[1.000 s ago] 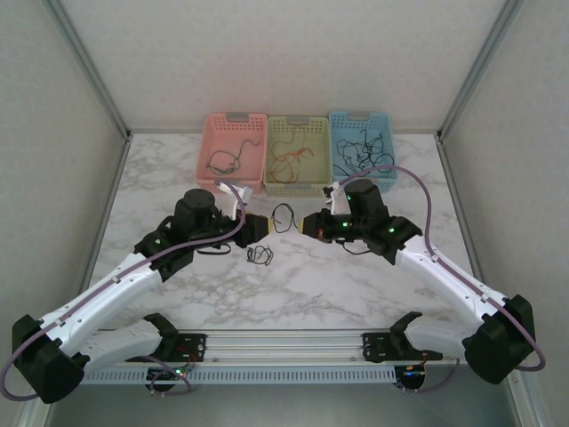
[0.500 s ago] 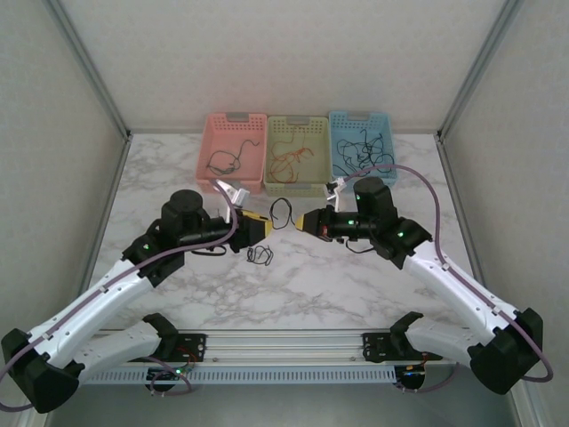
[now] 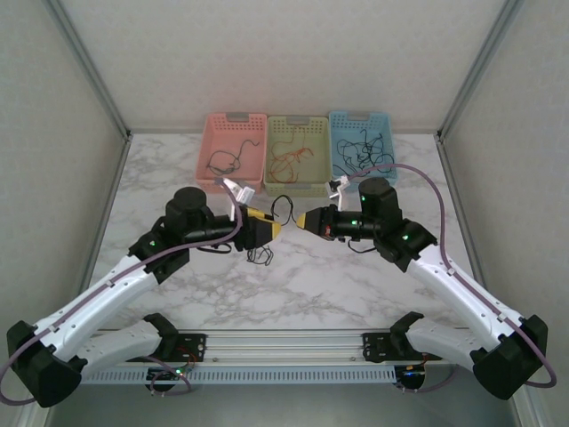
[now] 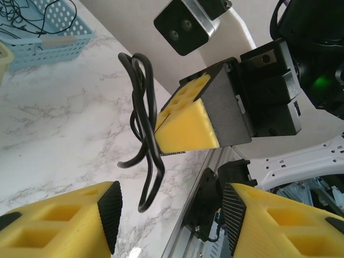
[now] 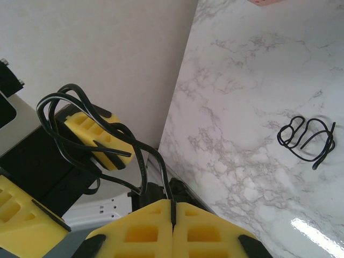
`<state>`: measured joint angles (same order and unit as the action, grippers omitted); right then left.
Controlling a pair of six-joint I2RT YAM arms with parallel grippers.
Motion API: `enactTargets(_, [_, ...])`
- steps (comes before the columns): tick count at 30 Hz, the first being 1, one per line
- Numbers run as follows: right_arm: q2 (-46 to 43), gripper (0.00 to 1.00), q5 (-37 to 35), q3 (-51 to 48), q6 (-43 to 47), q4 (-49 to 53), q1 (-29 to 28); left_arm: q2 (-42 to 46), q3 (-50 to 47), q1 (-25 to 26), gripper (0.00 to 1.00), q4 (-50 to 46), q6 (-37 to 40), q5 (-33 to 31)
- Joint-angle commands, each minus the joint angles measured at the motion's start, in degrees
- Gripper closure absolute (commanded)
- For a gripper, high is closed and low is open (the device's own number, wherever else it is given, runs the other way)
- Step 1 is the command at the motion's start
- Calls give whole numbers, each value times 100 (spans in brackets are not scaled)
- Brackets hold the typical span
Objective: Untangle the cables
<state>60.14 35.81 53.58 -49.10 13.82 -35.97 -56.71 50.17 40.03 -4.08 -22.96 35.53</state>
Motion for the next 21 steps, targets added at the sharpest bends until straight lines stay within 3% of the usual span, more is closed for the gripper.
enactTargets(1, [-88,100,35,21,52,-187,23,-85,54,48,48,392,-120,15])
enactTargets(7, [-84,100,30,-10,71,-158,27,-40,-8,48,64,566,108,21])
enactTargets(21, [23,100,26,-50,32,-204,28,320,-464,84,84,1473,389,314])
